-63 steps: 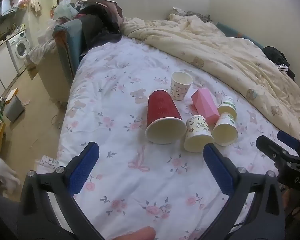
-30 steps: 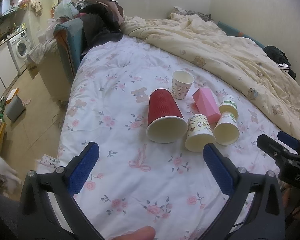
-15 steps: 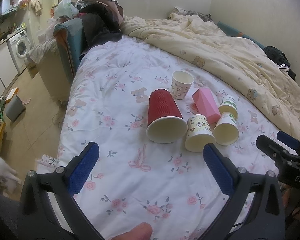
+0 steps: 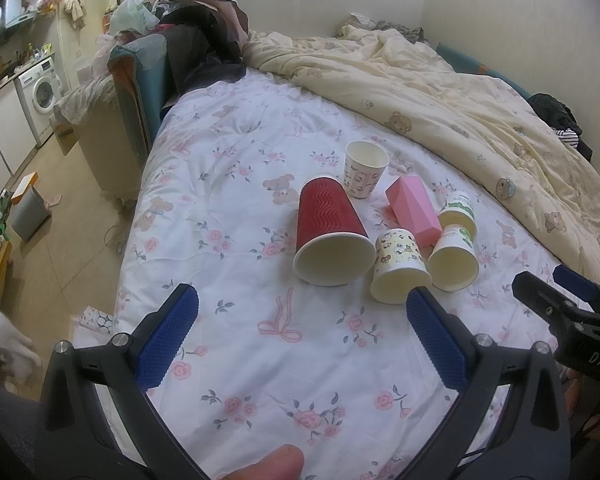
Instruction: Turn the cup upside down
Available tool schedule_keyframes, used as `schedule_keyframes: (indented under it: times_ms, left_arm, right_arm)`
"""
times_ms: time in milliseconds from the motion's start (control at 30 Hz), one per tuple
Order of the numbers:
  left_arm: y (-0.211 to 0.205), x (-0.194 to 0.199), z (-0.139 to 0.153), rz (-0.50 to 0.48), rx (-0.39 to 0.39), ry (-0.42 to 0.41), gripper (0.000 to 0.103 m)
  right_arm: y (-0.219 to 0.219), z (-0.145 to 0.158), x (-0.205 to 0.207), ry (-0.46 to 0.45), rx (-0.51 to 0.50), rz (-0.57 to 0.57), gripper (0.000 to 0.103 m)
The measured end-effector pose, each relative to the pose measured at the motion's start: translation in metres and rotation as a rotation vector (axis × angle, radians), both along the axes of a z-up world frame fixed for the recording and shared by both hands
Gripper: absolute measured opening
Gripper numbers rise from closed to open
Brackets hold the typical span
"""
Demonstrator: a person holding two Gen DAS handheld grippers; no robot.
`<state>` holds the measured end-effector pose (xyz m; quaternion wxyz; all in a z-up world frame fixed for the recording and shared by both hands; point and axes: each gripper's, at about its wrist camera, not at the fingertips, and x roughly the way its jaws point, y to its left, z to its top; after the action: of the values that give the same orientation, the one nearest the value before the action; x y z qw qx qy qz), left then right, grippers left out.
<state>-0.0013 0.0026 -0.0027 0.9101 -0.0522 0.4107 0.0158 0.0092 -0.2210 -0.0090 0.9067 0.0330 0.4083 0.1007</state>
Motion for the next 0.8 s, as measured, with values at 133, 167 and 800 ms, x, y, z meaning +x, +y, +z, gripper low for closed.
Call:
schedule_keyframes:
  times_ms: [133, 167, 800]
  left_arm:
    - [0.0041, -0.0011, -0.0045, 0.002, -0.002, 0.003, 0.103]
    - [0.0041, -0.0008, -0.0037, 0.001, -0.004, 0.004, 0.103]
    - [0.0074, -0.0024, -0.0061, 0.005, -0.001, 0.006, 0.103]
  right_arm:
    - [-0.0002, -0.001, 0.0004, 0.0, 0.001, 0.0, 0.103]
    - [-0.0003, -0.0009, 0.0005, 0.0, 0.003, 0.0, 0.103]
    - [0.0002, -0.0022, 0.0012, 0.004, 0.001, 0.001, 0.103]
